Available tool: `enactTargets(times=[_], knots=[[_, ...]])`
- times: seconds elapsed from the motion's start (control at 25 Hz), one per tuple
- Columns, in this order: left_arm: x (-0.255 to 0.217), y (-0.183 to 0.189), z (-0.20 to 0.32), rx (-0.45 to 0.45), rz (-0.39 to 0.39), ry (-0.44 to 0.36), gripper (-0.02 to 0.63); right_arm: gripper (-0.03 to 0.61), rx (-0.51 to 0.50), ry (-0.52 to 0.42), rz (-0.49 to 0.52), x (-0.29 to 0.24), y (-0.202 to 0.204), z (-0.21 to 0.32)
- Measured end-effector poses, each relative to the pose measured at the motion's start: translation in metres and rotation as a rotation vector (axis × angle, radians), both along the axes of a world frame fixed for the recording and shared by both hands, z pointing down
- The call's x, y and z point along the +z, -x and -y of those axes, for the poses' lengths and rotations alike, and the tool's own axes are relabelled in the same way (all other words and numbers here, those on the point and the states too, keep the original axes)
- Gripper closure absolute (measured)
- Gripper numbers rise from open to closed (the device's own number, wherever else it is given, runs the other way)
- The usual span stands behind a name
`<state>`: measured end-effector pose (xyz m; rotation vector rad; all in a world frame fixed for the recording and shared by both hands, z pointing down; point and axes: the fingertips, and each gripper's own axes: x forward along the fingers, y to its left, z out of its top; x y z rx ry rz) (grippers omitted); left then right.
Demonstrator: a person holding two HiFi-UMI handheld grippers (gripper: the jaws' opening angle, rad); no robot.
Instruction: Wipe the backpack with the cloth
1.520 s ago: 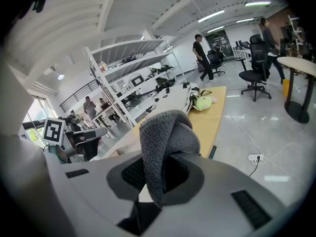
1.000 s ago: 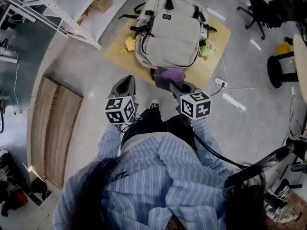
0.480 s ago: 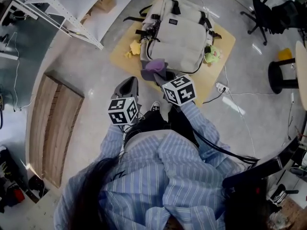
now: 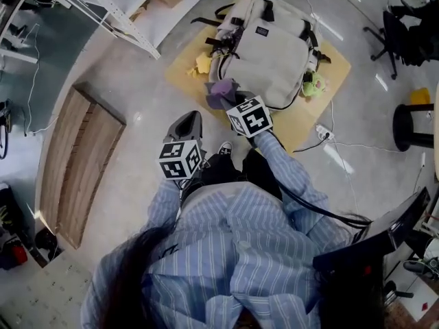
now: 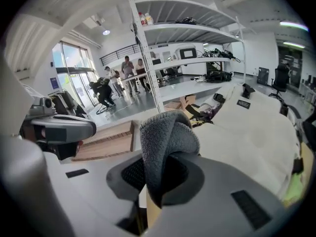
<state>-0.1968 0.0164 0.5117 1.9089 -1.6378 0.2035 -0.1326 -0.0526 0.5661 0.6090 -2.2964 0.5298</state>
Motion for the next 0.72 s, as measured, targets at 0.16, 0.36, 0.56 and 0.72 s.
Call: enactTargets(times=[0.16, 0.36, 0.56, 0.72], knots=[[-0.001, -0.019, 0.011, -0.011, 0.002, -0.004, 0.6, 0.537, 0.004, 0.032, -0.009, 0.008, -0.043, -0.003], [-0.001, -0.054, 0.03, 0.006, 0.005, -0.008, 0.6, 0.537, -0.018, 0.044, -0.004, 0.01, -0.098, -0.007], [0.002, -0.095, 0.047, 0.01, 0.003, -0.008, 0.6, 0.537, -0.019, 0.052, -0.006, 0.016, -0.152, -0.005], [0.002, -0.128, 0.056, 0.018, 0.004, -0.005, 0.6, 0.537, -0.027, 0.064, -0.002, 0.015, -0.187, -0.004]])
